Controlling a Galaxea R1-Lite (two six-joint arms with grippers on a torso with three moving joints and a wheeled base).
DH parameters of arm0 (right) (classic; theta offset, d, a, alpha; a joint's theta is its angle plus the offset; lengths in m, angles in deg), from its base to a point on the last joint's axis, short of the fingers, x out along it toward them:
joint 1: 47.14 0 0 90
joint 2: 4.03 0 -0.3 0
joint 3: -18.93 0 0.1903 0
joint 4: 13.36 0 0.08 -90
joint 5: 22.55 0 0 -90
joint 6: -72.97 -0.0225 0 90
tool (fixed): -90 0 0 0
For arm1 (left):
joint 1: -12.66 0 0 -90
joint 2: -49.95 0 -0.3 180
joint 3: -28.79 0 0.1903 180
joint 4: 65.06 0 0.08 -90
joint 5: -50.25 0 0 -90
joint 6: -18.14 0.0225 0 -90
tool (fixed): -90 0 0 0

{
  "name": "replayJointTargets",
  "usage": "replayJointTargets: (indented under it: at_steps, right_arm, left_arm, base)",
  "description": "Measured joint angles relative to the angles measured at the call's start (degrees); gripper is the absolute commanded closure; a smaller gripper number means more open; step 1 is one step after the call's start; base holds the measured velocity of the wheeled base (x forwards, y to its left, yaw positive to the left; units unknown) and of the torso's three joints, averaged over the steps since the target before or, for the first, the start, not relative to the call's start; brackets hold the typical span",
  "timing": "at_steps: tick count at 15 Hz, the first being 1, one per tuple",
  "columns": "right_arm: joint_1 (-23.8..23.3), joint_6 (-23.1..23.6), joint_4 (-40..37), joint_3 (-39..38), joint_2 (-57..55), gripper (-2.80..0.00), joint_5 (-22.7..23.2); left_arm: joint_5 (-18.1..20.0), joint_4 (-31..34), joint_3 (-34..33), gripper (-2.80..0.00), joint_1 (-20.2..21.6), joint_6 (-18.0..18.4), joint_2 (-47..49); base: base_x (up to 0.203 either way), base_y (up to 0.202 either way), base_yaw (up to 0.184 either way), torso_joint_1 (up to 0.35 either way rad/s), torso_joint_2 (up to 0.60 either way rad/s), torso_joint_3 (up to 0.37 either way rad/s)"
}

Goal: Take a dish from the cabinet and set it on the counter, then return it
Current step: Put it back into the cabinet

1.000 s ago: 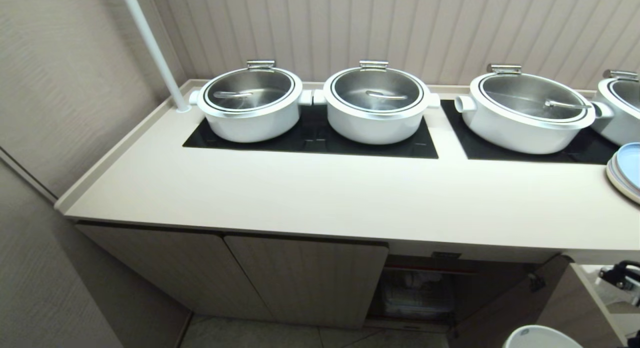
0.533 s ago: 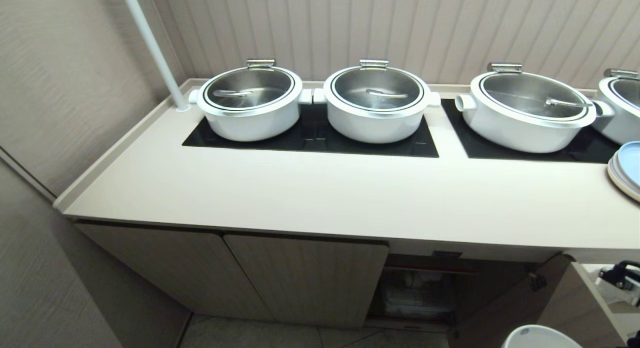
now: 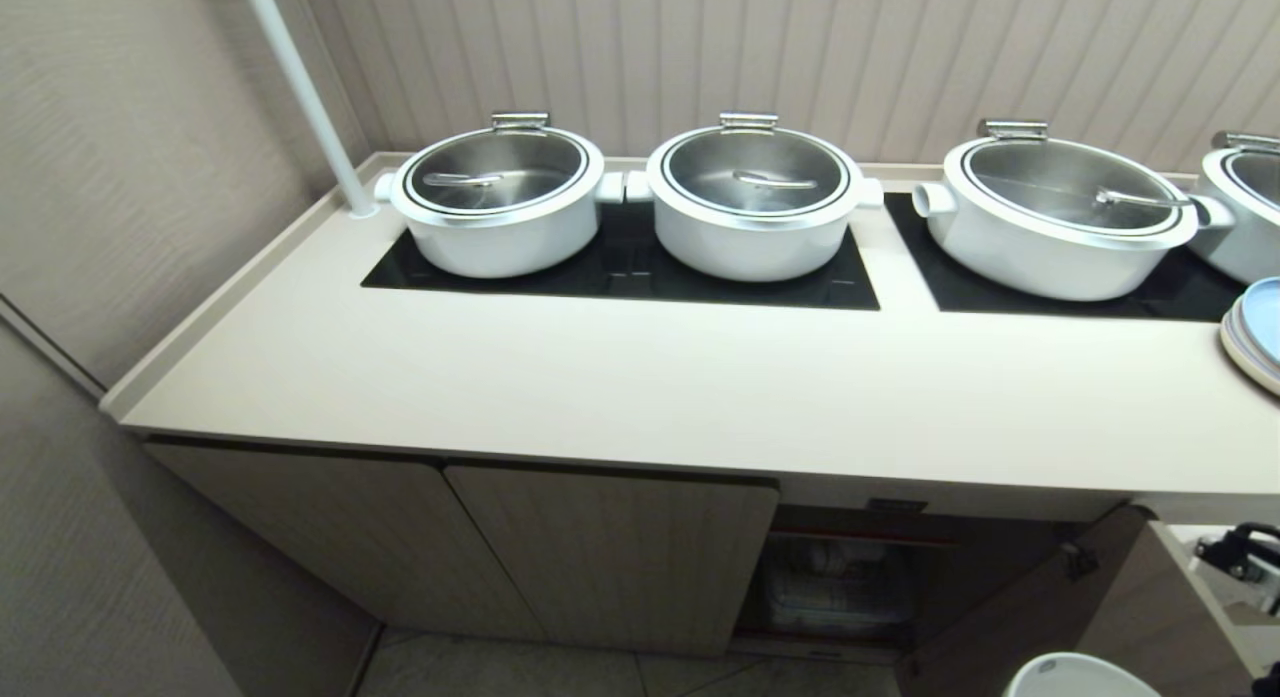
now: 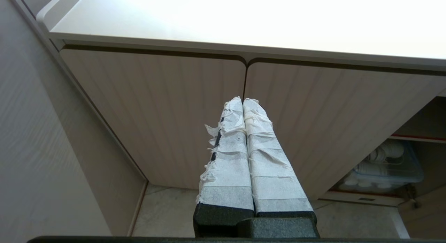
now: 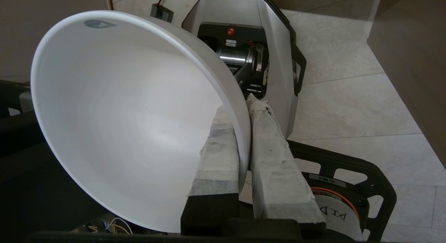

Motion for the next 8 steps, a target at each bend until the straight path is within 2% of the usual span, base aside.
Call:
replayJointTargets:
  at_steps: [8]
  right_arm:
    - [0.8,-2.0,0.3,0.3,-0.5,0.00,-0.8]
  left_arm:
    - [0.0,0.0,0.0,0.00,0.0,0.0,0.0]
  base:
    - [0.000,0.000,0.000,-0.066,0.14,0.073]
